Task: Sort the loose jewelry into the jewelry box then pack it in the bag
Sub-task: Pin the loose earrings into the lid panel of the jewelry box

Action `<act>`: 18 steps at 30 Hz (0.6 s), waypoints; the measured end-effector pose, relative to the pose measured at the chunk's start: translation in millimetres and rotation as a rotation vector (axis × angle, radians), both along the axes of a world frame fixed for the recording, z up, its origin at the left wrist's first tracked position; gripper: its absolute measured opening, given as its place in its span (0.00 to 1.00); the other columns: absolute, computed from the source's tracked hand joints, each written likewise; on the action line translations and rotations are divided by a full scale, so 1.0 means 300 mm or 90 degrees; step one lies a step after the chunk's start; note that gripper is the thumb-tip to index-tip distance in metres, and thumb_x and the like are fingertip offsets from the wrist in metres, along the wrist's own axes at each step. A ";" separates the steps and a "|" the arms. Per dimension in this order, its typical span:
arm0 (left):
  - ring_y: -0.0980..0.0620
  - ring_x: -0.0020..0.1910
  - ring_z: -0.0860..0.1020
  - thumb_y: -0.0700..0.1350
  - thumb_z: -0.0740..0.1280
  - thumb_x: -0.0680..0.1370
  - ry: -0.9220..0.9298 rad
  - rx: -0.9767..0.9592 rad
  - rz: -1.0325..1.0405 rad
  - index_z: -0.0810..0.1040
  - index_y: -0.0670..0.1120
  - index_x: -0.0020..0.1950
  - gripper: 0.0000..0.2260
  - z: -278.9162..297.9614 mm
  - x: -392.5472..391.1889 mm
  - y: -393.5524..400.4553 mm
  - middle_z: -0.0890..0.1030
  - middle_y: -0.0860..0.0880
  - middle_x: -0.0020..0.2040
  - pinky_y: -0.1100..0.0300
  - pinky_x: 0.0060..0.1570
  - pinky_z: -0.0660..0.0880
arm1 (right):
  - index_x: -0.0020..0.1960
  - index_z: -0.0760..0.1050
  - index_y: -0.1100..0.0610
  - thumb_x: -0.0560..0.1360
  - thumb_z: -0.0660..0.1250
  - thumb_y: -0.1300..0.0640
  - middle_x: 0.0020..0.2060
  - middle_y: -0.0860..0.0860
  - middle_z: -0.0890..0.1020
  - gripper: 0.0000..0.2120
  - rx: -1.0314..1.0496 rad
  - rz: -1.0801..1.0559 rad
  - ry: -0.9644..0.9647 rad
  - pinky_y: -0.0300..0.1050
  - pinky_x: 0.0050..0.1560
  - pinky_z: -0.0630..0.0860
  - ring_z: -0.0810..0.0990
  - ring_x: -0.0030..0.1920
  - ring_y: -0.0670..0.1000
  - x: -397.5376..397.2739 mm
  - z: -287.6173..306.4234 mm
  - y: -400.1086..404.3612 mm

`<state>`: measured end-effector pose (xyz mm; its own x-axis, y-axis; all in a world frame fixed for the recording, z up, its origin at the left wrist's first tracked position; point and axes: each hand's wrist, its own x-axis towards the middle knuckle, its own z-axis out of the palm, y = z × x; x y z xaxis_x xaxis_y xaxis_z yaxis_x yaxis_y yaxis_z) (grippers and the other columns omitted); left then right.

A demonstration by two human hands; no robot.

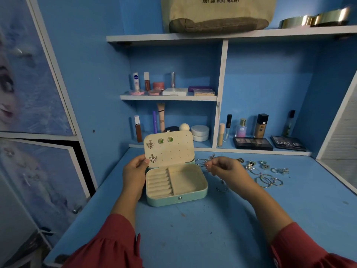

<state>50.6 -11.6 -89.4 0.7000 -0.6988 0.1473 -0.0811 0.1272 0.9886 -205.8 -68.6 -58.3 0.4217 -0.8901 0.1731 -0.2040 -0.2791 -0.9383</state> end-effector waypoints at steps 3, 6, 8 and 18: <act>0.58 0.46 0.80 0.38 0.64 0.79 -0.001 0.004 0.001 0.81 0.47 0.54 0.08 -0.001 0.002 -0.002 0.83 0.54 0.47 0.65 0.43 0.74 | 0.43 0.81 0.56 0.75 0.69 0.61 0.36 0.45 0.84 0.03 -0.001 -0.001 -0.014 0.32 0.39 0.74 0.80 0.36 0.40 0.043 -0.003 0.006; 0.57 0.47 0.80 0.39 0.64 0.79 -0.001 0.006 0.004 0.80 0.46 0.57 0.09 -0.004 0.005 -0.006 0.83 0.51 0.49 0.65 0.43 0.73 | 0.41 0.81 0.55 0.74 0.71 0.63 0.34 0.45 0.84 0.05 -0.010 0.015 -0.011 0.34 0.43 0.77 0.81 0.36 0.40 0.083 -0.012 0.020; 0.58 0.47 0.80 0.39 0.63 0.80 -0.003 0.006 0.004 0.80 0.46 0.57 0.09 -0.003 0.003 -0.007 0.82 0.51 0.50 0.66 0.42 0.73 | 0.40 0.81 0.54 0.73 0.71 0.62 0.33 0.45 0.84 0.05 -0.013 0.015 -0.015 0.36 0.44 0.77 0.80 0.36 0.40 0.108 -0.015 0.030; 0.59 0.45 0.79 0.39 0.63 0.80 -0.013 0.006 0.006 0.79 0.44 0.59 0.10 -0.002 0.002 -0.006 0.82 0.51 0.49 0.67 0.41 0.73 | 0.40 0.80 0.55 0.74 0.69 0.64 0.33 0.47 0.83 0.07 0.013 -0.036 -0.066 0.43 0.47 0.77 0.79 0.36 0.43 0.119 -0.022 0.013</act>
